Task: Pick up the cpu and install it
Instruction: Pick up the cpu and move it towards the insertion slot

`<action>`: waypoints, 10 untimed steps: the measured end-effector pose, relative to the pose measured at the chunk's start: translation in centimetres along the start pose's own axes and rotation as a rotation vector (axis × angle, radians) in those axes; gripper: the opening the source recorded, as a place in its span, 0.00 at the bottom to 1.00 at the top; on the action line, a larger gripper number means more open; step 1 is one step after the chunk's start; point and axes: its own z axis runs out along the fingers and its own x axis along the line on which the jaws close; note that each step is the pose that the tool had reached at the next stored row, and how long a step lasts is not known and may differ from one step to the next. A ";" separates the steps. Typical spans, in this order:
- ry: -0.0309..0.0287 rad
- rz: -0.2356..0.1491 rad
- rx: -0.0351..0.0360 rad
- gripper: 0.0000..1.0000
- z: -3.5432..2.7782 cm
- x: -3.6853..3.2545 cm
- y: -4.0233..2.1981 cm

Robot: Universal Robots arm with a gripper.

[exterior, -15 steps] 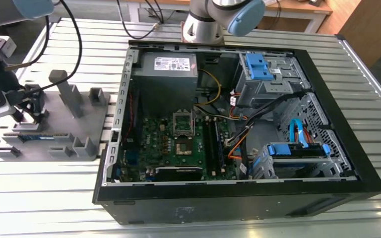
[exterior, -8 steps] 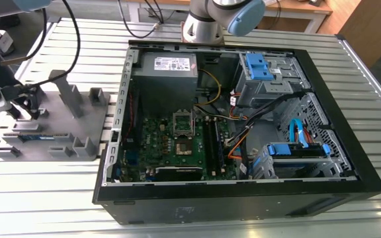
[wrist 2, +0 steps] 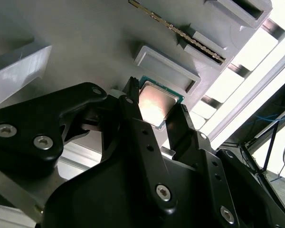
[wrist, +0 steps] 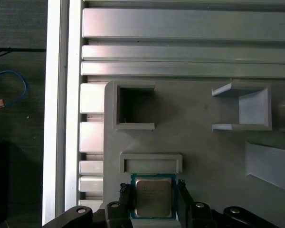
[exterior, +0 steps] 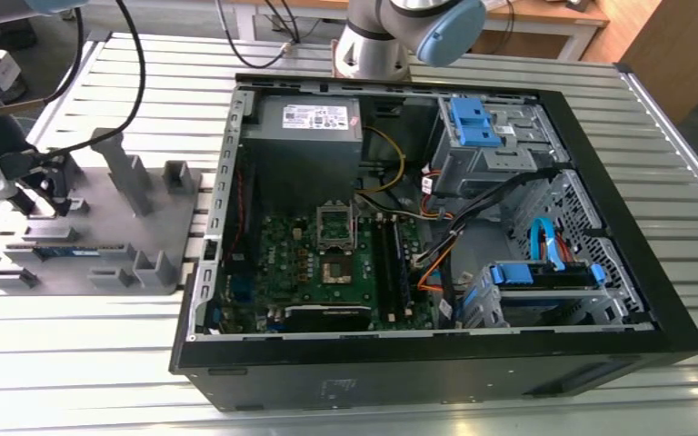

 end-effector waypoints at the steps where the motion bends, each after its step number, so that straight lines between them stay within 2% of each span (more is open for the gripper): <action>1: 0.0001 0.000 0.0000 0.47 -0.01 0.00 0.00; 10: 0.0002 0.000 0.0001 0.47 -0.13 0.00 0.00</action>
